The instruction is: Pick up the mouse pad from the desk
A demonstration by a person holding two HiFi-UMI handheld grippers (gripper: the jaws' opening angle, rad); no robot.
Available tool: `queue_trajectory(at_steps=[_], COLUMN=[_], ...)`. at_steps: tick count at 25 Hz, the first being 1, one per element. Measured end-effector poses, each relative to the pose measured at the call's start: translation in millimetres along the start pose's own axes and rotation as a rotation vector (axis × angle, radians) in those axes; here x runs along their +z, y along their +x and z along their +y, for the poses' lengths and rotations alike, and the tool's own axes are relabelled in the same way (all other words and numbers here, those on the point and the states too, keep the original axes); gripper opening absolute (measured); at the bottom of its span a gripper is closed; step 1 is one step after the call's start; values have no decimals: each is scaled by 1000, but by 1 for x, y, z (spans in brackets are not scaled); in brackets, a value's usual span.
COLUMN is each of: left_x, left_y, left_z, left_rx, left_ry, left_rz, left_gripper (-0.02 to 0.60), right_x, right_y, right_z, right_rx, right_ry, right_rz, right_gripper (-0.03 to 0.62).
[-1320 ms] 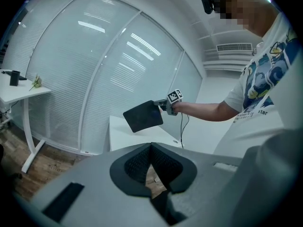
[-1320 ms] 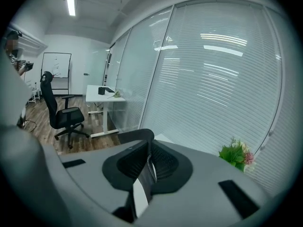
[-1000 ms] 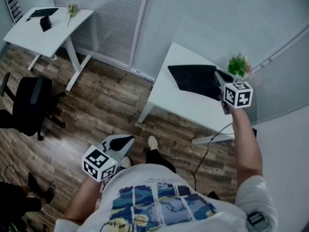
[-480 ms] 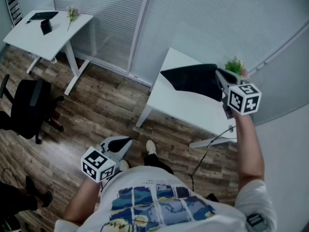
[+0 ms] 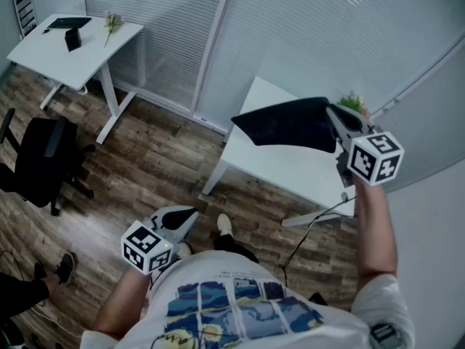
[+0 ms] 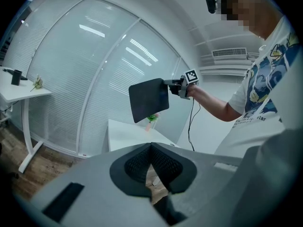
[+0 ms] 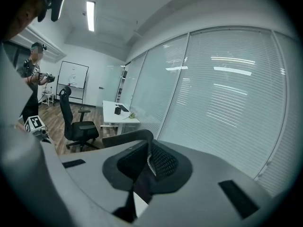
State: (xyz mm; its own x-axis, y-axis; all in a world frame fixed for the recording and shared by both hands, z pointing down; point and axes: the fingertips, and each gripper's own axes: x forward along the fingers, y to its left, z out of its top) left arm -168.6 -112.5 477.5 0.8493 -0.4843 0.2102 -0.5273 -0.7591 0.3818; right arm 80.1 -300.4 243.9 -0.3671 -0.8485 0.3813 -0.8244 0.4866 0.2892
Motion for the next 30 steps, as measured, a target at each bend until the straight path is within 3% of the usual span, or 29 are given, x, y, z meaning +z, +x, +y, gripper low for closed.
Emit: queue_trajectory(at_steps=[8,30], left_x=[1,-2], left_y=[-8,3], left_z=[-7,-15], left_rx=[4,-4], left_ry=[5,13], left_rz=[-8,-2], left_gripper=[2,2], right_x=[19,19], right_y=[-17,-37], right_z=[19,25], right_rx=[16,23], right_ry=[-17,-33], right_rz=[-38,-74], right_gripper=[25,23])
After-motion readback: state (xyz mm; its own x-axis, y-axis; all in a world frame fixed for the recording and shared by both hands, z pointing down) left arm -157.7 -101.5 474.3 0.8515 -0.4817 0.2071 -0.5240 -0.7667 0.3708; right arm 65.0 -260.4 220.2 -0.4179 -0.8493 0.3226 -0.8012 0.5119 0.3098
